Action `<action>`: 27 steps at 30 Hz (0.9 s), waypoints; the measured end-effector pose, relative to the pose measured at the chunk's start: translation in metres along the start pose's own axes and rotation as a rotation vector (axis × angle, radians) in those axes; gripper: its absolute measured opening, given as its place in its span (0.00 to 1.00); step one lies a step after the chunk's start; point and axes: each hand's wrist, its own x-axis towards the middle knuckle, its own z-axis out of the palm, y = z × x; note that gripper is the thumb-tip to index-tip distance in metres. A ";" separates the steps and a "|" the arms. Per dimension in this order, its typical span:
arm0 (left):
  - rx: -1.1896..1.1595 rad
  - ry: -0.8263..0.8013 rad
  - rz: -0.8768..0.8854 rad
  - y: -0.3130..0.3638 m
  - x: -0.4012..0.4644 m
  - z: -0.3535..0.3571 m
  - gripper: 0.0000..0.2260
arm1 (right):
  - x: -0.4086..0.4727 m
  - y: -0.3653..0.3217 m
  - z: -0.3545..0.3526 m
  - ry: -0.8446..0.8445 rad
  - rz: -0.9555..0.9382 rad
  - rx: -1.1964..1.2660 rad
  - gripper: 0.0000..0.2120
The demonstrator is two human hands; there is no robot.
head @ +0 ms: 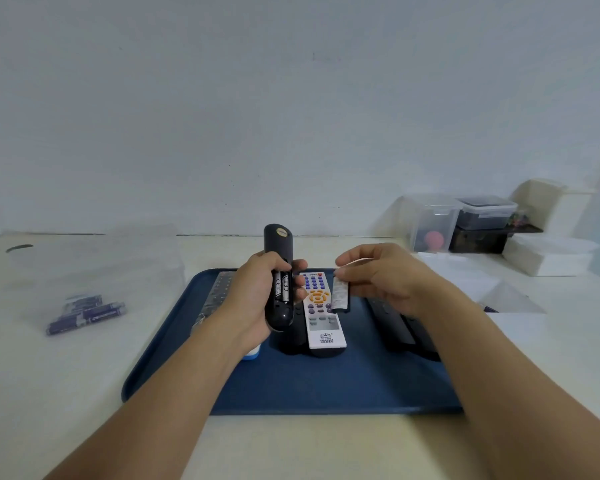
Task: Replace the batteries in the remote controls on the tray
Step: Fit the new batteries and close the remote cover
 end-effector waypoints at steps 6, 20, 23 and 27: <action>-0.047 -0.023 0.091 -0.001 0.003 0.000 0.19 | 0.002 0.013 0.025 -0.156 -0.045 -0.020 0.08; 0.039 -0.117 0.057 0.000 0.002 0.000 0.15 | -0.024 -0.008 0.045 0.156 -0.807 -0.490 0.11; 0.090 -0.168 0.100 0.000 0.002 0.000 0.15 | -0.023 -0.002 0.049 0.095 -0.799 -0.556 0.13; 0.106 -0.213 0.137 -0.003 0.001 0.001 0.11 | -0.023 0.001 0.052 0.076 -0.766 -0.519 0.13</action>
